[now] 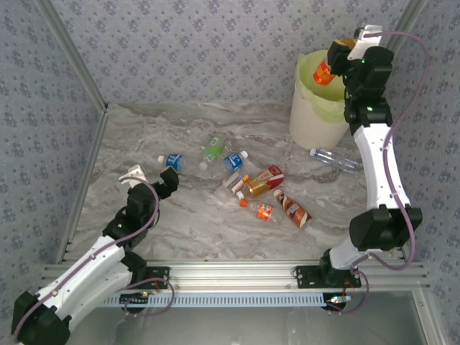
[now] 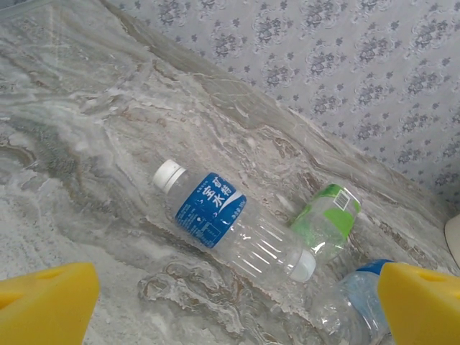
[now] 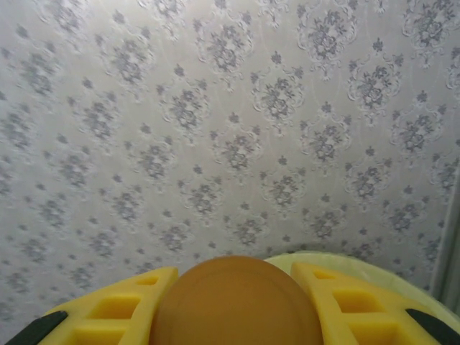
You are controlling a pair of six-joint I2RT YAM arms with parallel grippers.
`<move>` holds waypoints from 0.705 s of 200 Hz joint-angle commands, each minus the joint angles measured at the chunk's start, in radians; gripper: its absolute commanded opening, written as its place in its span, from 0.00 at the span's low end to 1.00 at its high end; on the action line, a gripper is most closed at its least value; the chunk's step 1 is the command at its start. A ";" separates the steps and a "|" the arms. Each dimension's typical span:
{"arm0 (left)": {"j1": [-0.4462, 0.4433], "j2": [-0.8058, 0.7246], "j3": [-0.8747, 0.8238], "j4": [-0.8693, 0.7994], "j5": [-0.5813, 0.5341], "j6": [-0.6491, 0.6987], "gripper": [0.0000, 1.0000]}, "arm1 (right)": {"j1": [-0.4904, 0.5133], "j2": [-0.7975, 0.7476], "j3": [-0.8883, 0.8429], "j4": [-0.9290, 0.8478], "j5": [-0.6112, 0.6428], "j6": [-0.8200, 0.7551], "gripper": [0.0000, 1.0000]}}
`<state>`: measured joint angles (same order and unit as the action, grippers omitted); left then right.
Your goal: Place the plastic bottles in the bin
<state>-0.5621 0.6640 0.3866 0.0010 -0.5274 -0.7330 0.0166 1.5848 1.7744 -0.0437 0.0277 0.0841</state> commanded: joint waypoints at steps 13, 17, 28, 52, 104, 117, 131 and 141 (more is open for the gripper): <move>0.012 -0.020 -0.012 -0.022 -0.018 -0.033 1.00 | 0.014 0.120 0.114 -0.001 0.165 -0.123 0.00; 0.013 -0.020 -0.010 -0.022 -0.013 -0.031 0.99 | 0.014 0.139 0.130 -0.020 0.167 -0.127 0.00; 0.013 -0.018 -0.006 -0.028 -0.004 -0.024 0.99 | 0.009 0.190 0.178 -0.083 0.167 -0.128 0.02; 0.014 -0.015 -0.005 -0.035 0.003 -0.023 1.00 | 0.008 0.318 0.333 -0.297 0.159 -0.102 0.06; 0.016 -0.012 -0.008 -0.049 -0.013 -0.032 0.99 | -0.047 0.453 0.441 -0.503 -0.027 0.089 0.22; 0.015 -0.010 -0.008 -0.057 -0.026 -0.043 0.99 | -0.061 0.462 0.445 -0.517 -0.039 0.136 0.34; 0.015 -0.008 -0.008 -0.061 -0.034 -0.045 0.99 | -0.069 0.456 0.446 -0.527 0.002 0.151 0.48; 0.015 -0.006 -0.008 -0.061 -0.036 -0.046 0.99 | -0.068 0.443 0.447 -0.536 0.033 0.144 0.53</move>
<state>-0.5552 0.6563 0.3820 -0.0429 -0.5335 -0.7616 -0.0402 2.0480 2.1704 -0.5293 0.0475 0.1627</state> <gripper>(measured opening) 0.994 0.483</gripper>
